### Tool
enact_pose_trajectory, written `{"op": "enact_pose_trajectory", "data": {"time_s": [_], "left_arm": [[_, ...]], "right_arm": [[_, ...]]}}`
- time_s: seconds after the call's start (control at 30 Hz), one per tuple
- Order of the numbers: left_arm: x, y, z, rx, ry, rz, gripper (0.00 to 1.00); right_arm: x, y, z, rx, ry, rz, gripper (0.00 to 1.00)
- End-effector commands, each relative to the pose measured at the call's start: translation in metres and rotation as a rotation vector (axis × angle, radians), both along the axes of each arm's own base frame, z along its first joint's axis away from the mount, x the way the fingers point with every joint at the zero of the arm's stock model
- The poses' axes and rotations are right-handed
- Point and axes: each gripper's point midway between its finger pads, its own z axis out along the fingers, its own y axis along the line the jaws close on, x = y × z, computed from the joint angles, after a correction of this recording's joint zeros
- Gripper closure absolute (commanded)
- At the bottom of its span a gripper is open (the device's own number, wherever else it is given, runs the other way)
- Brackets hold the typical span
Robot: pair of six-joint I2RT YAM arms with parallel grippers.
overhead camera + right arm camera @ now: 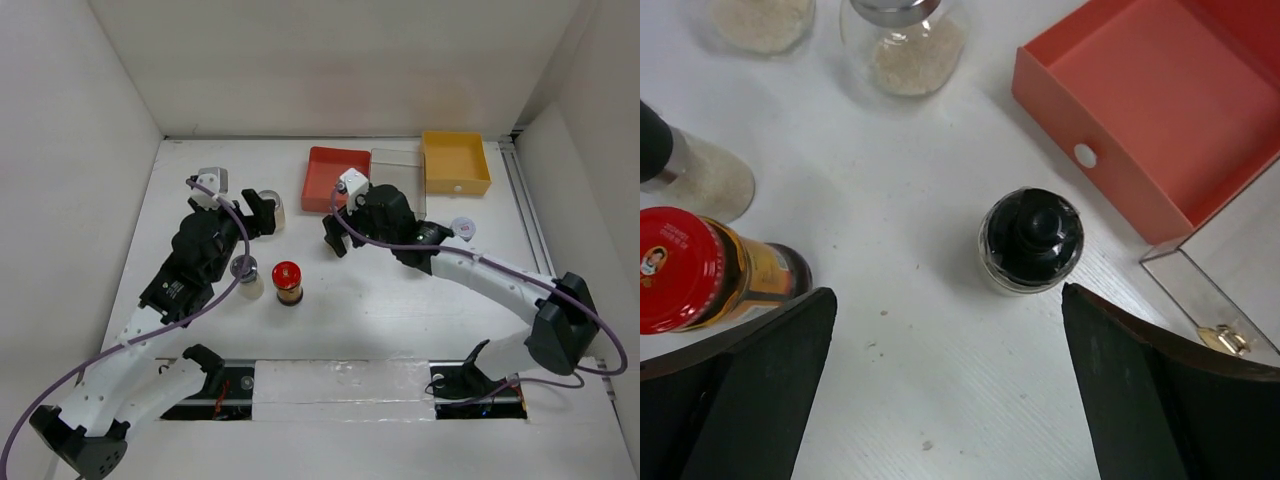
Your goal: Organize the condiment bottles
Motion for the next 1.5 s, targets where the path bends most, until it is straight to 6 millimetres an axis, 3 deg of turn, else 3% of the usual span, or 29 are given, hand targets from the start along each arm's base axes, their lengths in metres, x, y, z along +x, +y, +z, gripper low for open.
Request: {"op": "enact_pose_trajectory", "data": {"time_s": [0.0, 0.1, 0.3, 0.4, 0.53, 0.67, 0.73, 0.8, 1.03, 1.23, 1.37, 1.47], "left_arm": [[-0.001, 0.002, 0.013, -0.026, -0.042, 0.009, 0.22], [0.0, 0.004, 0.013, -0.025, -0.043, 0.018, 0.21], [0.0, 0.003, 0.011, -0.025, -0.043, 0.018, 0.19], [0.0, 0.002, 0.011, -0.026, -0.042, 0.009, 0.19], [-0.002, 0.002, 0.014, -0.032, -0.051, 0.0, 0.19], [-0.004, 0.003, 0.016, -0.037, -0.058, 0.0, 0.19], [-0.004, 0.002, 0.019, -0.043, -0.067, 0.0, 0.19], [-0.004, 0.003, 0.017, -0.038, -0.06, 0.0, 0.19], [-0.006, 0.002, 0.015, -0.04, -0.06, -0.011, 0.19], [-0.006, 0.002, 0.015, -0.04, -0.06, -0.011, 0.19], [-0.006, 0.002, 0.015, -0.041, -0.062, -0.011, 0.19], [-0.006, 0.002, 0.015, -0.041, -0.062, -0.011, 0.19]], "right_arm": [[0.007, 0.022, -0.01, 0.024, 0.019, 0.059, 0.0], [0.023, 0.017, -0.025, -0.019, 0.023, -0.022, 0.0], [0.039, 0.008, -0.032, -0.035, 0.008, -0.135, 0.0], [0.043, 0.01, -0.049, -0.055, 0.029, -0.15, 0.0], [0.059, 0.006, -0.044, -0.054, -0.004, -0.206, 0.0], [0.072, 0.007, -0.056, -0.05, 0.006, -0.211, 0.03], [0.079, 0.008, -0.046, -0.02, -0.02, -0.221, 0.06], [0.084, 0.003, -0.049, 0.002, -0.014, -0.226, 0.06], [0.094, 0.01, -0.06, 0.039, 0.014, -0.185, 0.09], [0.086, 0.017, -0.07, 0.053, 0.057, -0.146, 0.11], [0.082, 0.011, -0.082, 0.03, 0.073, -0.157, 0.29], [0.082, 0.011, -0.082, 0.03, 0.073, -0.158, 0.37]]}}
